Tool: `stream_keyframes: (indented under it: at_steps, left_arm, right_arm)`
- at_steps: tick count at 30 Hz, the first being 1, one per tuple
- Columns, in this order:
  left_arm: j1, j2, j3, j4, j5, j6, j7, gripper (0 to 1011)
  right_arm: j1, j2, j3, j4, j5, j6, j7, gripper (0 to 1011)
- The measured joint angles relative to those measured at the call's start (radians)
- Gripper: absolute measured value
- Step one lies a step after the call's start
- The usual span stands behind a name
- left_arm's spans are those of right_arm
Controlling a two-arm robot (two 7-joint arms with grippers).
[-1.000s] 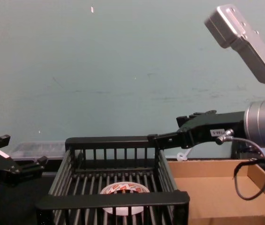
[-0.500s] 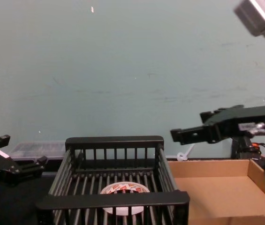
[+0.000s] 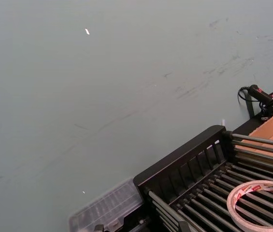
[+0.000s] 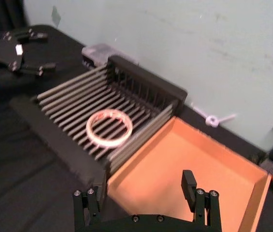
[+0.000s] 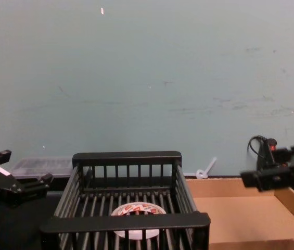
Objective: Pick up the white tape and place it into the black box , Pick up the silver tape and place it into the brown box.
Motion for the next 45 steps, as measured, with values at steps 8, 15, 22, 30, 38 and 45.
stream_keyframes:
  at_steps: [8, 15, 22, 30, 38, 45]
  left_arm:
    - [0.0, 0.0, 0.0, 0.0, 0.0, 0.0, 0.0, 1001]
    - [0.0, 0.0, 0.0, 0.0, 0.0, 0.0, 0.0, 1001]
    - [0.0, 0.0, 0.0, 0.0, 0.0, 0.0, 0.0, 1001]
    - [0.0, 0.0, 0.0, 0.0, 0.0, 0.0, 0.0, 1001]
    - [0.0, 0.0, 0.0, 0.0, 0.0, 0.0, 0.0, 1001]
    - [0.0, 0.0, 0.0, 0.0, 0.0, 0.0, 0.0, 1001]
  right_arm:
    - [-0.094, 0.081, 0.023, -0.078, 0.041, 0.024, 0.014, 1002]
    - [-0.138, 0.132, 0.004, -0.115, 0.063, 0.067, 0.027, 1002]
    - [-0.149, 0.161, -0.023, -0.124, 0.075, 0.093, 0.034, 1002]
    - [-0.129, 0.181, -0.081, -0.11, 0.075, 0.104, 0.051, 1002]
    - [-0.092, 0.177, -0.137, -0.076, 0.064, 0.12, 0.061, 1002]
    - [-0.071, 0.163, -0.162, -0.049, 0.058, 0.129, 0.061, 1000]
